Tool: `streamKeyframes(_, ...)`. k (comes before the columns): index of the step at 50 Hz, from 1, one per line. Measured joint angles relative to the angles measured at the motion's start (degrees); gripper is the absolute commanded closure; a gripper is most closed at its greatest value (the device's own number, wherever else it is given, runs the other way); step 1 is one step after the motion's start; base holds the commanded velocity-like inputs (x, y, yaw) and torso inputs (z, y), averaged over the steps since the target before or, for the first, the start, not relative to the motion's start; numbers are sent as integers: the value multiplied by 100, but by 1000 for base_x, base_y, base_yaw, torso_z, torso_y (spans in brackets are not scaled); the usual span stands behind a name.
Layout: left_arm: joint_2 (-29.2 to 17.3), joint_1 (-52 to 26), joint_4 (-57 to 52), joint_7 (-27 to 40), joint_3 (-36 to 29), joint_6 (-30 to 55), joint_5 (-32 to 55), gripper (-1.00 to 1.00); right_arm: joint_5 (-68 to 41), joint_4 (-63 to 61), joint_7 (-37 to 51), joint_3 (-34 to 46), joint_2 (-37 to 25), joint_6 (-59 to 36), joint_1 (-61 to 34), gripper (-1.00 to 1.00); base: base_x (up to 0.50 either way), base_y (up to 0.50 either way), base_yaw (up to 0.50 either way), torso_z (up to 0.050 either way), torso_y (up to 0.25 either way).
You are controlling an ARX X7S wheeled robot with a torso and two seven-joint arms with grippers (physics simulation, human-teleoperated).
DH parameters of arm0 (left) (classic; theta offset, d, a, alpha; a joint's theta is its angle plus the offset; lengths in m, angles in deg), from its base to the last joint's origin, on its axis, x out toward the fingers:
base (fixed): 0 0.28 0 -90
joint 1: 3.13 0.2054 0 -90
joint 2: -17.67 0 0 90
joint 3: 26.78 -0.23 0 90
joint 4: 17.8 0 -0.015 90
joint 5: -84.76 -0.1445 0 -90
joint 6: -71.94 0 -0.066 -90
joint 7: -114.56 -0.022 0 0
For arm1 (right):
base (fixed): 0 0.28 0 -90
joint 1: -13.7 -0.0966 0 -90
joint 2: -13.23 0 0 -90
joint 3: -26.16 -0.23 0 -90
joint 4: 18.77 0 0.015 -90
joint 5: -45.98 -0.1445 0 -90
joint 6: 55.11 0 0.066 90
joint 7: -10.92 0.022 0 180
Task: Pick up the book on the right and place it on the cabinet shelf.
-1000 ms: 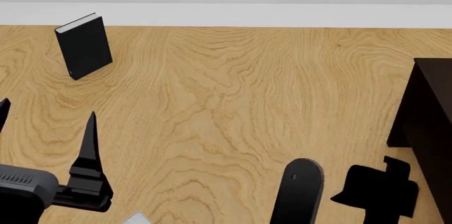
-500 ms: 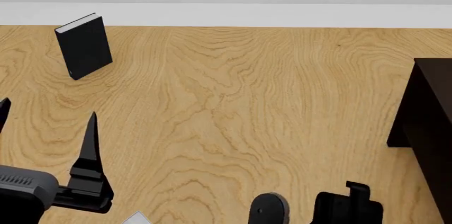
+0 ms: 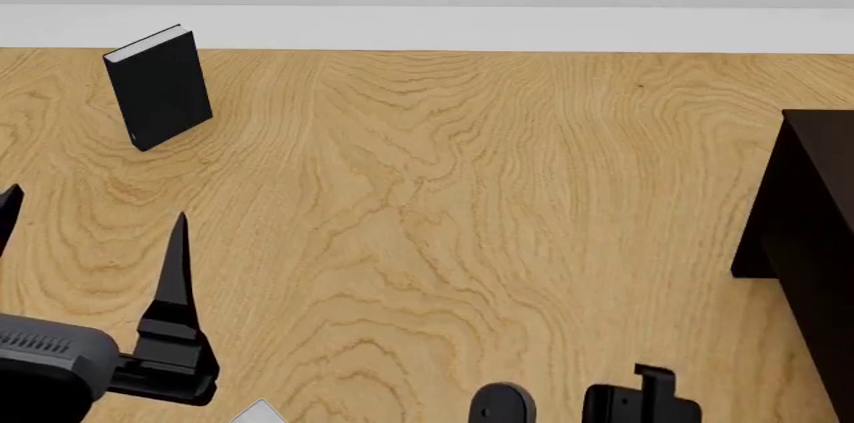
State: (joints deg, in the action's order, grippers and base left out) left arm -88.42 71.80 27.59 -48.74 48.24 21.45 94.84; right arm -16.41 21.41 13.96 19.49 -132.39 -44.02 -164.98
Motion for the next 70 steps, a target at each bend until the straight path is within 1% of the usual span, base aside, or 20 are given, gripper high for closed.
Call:
streamKeyframes(14,-28,-1,7,43,-20,-5,16,-100,683,321,-274,516,101,262,168,-100,0,0,0,0,0)
streamKeyframes(26,-54,5,23,65,-10,-27,49,-100,1056,580,-396,844,215,449,317,-100,0,0,0,0,0)
streamKeyframes(70,-136,37,124,136,12,-169,160,-100,1762,1432,-708,1553,585,935,676,-100,0,0,0,0,0)
